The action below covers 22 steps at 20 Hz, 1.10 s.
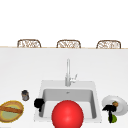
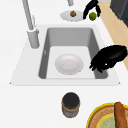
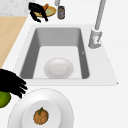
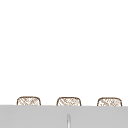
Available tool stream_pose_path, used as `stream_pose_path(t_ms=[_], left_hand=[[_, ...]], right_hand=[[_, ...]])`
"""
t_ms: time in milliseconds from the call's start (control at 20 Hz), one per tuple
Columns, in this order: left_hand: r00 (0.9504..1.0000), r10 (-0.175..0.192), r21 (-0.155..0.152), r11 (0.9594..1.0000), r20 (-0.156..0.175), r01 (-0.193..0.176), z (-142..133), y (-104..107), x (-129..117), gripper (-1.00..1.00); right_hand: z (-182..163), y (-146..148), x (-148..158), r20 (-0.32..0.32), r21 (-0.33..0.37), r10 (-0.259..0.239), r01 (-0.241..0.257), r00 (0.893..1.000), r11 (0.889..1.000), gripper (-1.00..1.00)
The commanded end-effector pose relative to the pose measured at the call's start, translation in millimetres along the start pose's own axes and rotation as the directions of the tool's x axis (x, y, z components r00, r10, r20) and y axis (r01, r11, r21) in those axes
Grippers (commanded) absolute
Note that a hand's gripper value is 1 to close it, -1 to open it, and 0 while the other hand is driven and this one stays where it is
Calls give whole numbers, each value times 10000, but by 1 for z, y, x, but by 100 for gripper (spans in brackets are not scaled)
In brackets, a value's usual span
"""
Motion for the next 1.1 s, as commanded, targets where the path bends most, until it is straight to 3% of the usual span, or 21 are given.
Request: stream_pose_path(t_ms=[0, 300, 500, 800, 1050], left_hand=[[10000, 0, 0, 10000, 0, 0, 0, 0, 0, 0], [10000, 0, 0, 10000, 0, 0, 0, 0, 0, 0], [10000, 0, 0, 10000, 0, 0, 0, 0, 0, 0], [10000, 0, 0, 10000, 0, 0, 0, 0, 0, 0], [10000, 0, 0, 10000, 0, 0, 0, 0, 0, 0]], right_hand=[[10, -17, 9, 139, 28, 185, -186, 9997, 9998, -100], [15, -24, 37, -246, 125, 335, -332, 9991, 9994, -100], [14, -24, 32, -7, 16, 185, -185, 9998, 9998, -100], [29, -52, 35, 111, -115, 201, -200, 9997, 9997, -100], [41, -71, 27, 165, -770, 663, -648, 9977, 9949, -100]])
